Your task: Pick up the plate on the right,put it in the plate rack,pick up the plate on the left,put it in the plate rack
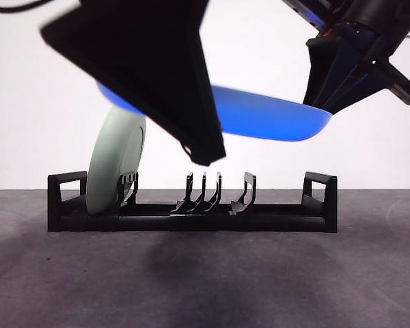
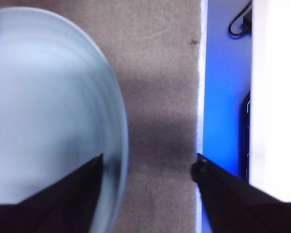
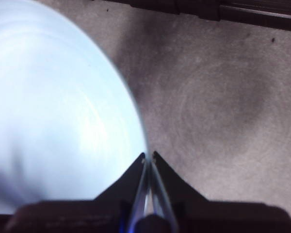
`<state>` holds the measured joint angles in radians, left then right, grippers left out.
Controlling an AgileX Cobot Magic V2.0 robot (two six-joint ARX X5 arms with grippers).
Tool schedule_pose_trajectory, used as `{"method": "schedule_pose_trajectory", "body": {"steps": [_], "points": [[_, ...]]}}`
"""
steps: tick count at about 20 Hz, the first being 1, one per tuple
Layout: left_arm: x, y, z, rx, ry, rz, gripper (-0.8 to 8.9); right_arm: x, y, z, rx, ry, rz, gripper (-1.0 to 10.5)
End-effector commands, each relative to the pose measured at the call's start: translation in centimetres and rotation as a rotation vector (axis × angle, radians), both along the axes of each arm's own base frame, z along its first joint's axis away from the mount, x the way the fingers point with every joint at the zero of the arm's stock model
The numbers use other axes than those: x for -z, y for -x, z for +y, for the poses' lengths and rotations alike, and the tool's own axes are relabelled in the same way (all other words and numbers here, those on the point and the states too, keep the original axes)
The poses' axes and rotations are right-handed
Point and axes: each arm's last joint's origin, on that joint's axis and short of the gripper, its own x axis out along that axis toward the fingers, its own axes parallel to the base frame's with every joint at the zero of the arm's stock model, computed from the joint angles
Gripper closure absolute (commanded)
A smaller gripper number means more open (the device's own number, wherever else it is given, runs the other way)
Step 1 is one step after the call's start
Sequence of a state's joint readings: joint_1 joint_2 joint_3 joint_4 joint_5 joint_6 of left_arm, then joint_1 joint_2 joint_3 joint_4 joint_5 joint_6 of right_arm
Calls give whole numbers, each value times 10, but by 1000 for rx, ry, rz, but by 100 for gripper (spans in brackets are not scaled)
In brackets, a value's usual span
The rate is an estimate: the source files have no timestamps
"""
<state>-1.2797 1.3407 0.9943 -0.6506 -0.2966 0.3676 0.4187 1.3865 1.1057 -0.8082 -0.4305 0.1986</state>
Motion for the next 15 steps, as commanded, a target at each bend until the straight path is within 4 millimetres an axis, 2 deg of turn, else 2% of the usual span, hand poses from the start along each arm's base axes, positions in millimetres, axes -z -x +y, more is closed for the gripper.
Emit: {"method": "schedule_pose_trajectory", "body": {"steps": [1,2,3,10,11,13,14,15], "points": [[2,1,-1,26,-14,-9,734,-4,4,-1,-14,-7,-18,959],[2,1,-1,26,-15,-9,805,-6,5,-2,-16,-7,-21,959],[2,1,-1,25,-16,-10,824,-7,7,-3,-17,-7,-22,959],[2,1,-1,23,-14,-10,822,-17,14,-6,-29,-21,-60,936],[2,1,-1,23,-14,-11,822,-19,16,-7,-31,-24,-72,894],[2,0,-2,23,-2,-14,822,-26,21,-9,-30,-35,-99,664],[1,0,-3,21,14,-15,822,-30,24,-11,-27,-41,-117,607],[0,0,-5,19,38,-15,822,-35,27,-14,-21,-50,-140,599]]}}
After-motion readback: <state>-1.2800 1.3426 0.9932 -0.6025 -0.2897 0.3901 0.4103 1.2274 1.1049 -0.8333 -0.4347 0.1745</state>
